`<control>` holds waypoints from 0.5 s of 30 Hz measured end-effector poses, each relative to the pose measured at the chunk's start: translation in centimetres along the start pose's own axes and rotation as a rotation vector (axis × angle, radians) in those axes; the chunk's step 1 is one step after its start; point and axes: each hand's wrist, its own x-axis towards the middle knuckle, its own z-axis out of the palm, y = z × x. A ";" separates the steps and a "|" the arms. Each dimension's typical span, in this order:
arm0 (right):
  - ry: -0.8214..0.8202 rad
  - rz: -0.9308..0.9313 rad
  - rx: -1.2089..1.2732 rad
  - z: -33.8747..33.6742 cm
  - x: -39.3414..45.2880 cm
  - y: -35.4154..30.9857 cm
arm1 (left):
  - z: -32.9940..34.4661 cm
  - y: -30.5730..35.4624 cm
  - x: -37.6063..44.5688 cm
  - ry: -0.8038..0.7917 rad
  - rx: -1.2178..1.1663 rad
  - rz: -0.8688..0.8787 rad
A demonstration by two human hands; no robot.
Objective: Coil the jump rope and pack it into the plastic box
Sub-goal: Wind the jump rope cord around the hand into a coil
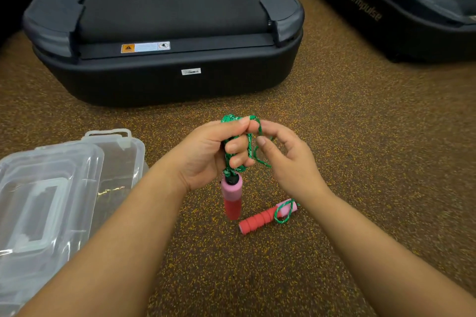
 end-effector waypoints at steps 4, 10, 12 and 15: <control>-0.002 0.100 0.059 0.1 -1.0 -0.1 | 0.2 0.1 0.3 0.101 -0.058 0.055; -0.160 0.058 -0.221 0.4 -3.0 0.6 | 0.2 0.3 0.7 0.236 -0.175 0.127; -0.232 -0.006 -0.358 0.5 -3.3 0.3 | 0.2 0.3 0.8 0.265 -0.200 0.153; -0.301 -0.193 -0.546 0.5 -3.5 -0.5 | 0.0 0.5 0.5 0.230 -0.248 0.180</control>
